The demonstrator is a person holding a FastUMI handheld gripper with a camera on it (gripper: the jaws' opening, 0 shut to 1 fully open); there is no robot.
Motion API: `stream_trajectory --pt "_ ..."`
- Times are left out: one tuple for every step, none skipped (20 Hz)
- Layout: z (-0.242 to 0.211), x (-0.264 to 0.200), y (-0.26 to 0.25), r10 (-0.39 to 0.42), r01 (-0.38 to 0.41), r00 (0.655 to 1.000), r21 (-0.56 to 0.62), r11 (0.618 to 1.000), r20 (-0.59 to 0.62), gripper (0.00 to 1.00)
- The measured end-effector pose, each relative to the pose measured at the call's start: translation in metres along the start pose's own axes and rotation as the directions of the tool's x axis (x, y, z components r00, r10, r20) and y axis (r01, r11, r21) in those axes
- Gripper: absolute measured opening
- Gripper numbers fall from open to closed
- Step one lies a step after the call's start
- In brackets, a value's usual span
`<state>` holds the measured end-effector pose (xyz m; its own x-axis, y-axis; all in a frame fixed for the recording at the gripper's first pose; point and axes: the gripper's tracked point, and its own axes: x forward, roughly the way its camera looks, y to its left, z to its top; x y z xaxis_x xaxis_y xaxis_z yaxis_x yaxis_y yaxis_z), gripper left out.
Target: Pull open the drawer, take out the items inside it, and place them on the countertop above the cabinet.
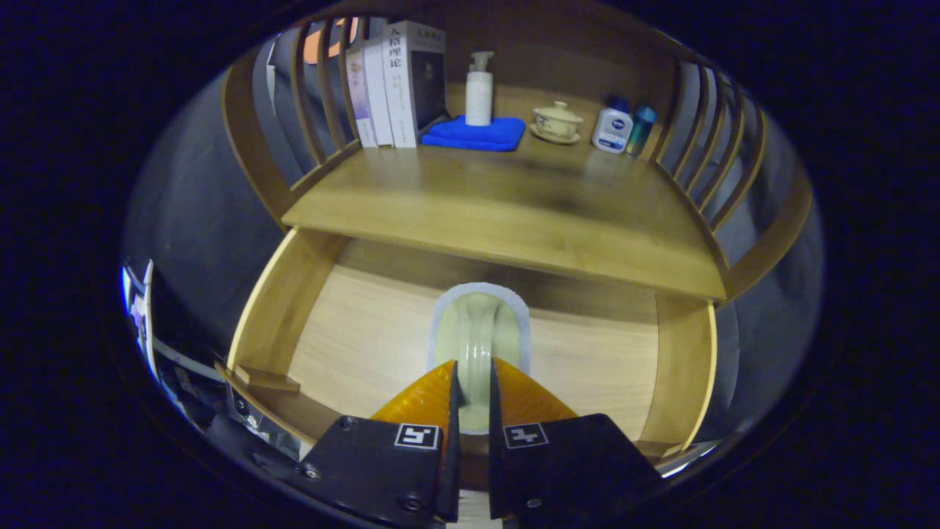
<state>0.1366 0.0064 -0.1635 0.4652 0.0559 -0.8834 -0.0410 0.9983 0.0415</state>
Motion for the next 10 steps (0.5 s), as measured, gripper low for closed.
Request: stream_trajectory --pt "0.006 -0.005 0.000 -0.008 0.008 1.000 -0.007 1.000 0.013 0.19" --pt "0.013 -0.009 0.001 -0.014 0.015 1.000 -0.013 1.000 0.027 0.19" --pt "0.022 -0.014 0.001 -0.020 0.021 0.999 -0.012 1.000 0.044 0.19" --pt "0.030 -0.018 0.002 -0.020 0.020 0.998 -0.008 1.000 0.066 0.19" --pt "0.042 -0.022 0.004 -0.017 0.017 0.995 0.008 1.000 0.102 0.19" --pt "0.051 -0.026 0.003 -0.026 0.024 0.991 0.015 1.000 0.134 0.19" --pt "0.059 -0.031 0.003 -0.034 0.032 0.986 0.015 0.999 0.161 0.19" --pt "0.066 -0.035 0.004 -0.040 0.038 0.981 0.016 0.999 0.189 0.19" --pt "0.072 -0.036 0.004 -0.049 0.047 0.978 0.018 0.999 0.205 0.19" --pt "0.077 -0.036 0.003 -0.058 0.054 0.976 0.022 0.998 0.210 0.19"
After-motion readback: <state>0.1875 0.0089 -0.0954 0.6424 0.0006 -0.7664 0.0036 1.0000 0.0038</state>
